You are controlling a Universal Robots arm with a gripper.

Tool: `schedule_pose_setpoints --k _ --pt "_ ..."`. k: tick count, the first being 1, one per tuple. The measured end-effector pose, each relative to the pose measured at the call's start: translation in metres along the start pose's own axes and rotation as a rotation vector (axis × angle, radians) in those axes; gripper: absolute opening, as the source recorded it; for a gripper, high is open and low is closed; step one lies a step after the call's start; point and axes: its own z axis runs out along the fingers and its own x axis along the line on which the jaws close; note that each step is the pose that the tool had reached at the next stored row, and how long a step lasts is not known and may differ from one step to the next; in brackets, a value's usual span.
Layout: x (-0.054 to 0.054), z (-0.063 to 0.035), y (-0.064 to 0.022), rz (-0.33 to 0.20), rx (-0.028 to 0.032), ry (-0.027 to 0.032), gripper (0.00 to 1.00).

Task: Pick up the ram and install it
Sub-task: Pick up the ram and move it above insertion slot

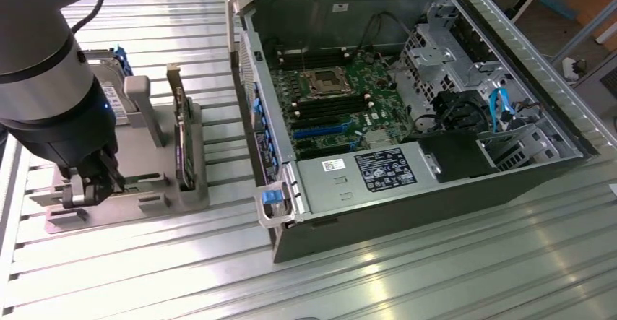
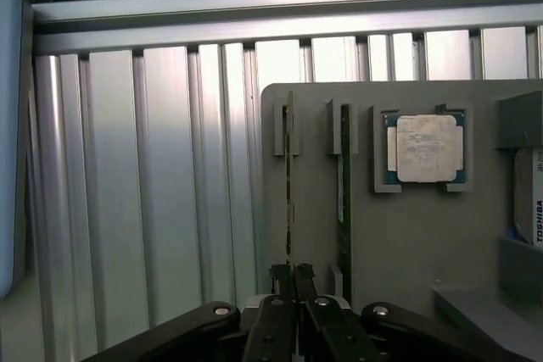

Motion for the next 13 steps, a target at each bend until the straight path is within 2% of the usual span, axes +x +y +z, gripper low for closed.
schedule_pose_setpoints --k 9,13 --pt "0.000 -0.0107 0.0002 0.000 0.0000 0.0000 0.12" --pt "0.001 -0.0322 0.0005 0.000 0.0000 0.0001 0.12"
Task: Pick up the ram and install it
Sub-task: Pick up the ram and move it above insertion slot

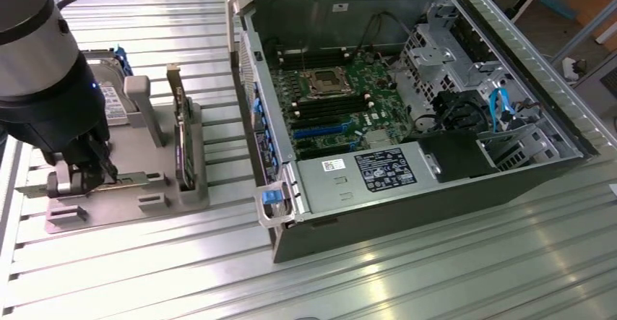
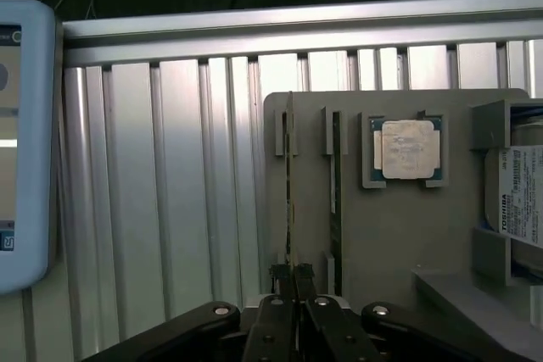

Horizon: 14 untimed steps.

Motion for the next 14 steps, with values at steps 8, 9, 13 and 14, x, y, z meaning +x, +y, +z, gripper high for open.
schedule_pose_setpoints --k 8,9,13,14 --pt "0.001 -0.0310 0.0005 0.000 0.0000 0.0000 0.12" --pt "0.001 -0.0320 0.0005 0.000 0.0000 0.0000 0.12" --pt "0.001 -0.0367 0.0006 0.000 0.0001 -0.0001 0.12" --pt "0.001 -0.0380 0.0006 0.000 0.0001 -0.0001 0.12"
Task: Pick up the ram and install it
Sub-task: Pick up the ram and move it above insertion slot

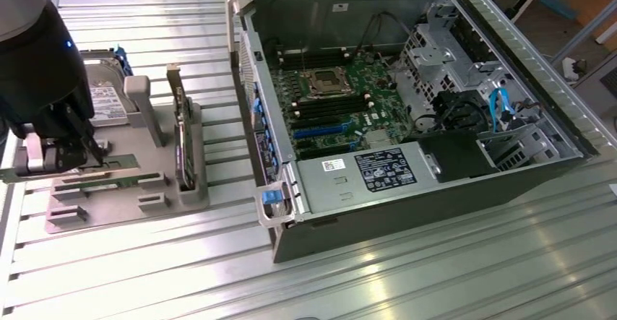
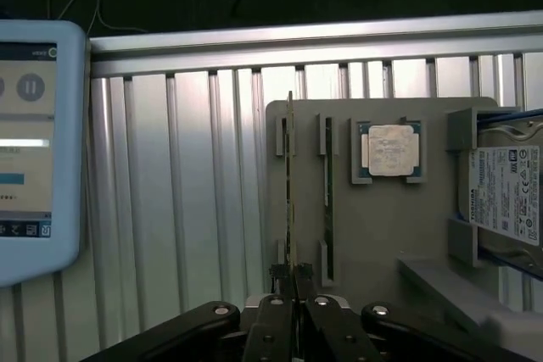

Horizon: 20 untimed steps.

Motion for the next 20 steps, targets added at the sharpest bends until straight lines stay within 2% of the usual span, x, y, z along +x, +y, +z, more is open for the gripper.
schedule_pose_setpoints --k 20 --pt "0.001 -0.0286 0.0004 0.000 0.0000 0.0000 0.12"
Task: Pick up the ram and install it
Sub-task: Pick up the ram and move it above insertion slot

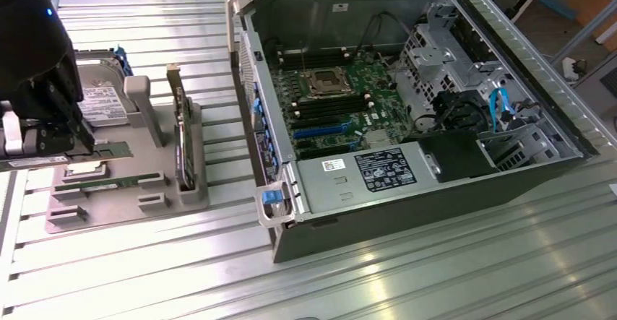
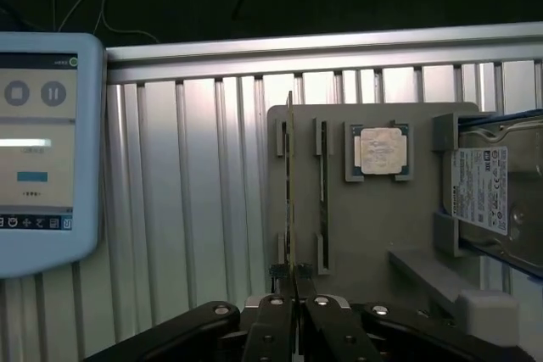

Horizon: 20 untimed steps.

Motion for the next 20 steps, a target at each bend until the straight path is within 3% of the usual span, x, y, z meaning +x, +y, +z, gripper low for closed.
schedule_pose_setpoints --k 4,20 --pt "0.000 -0.0129 0.0002 0.000 -0.0001 0.0001 0.12" --pt "0.001 -0.0355 0.0006 0.000 0.0000 0.0001 0.12"
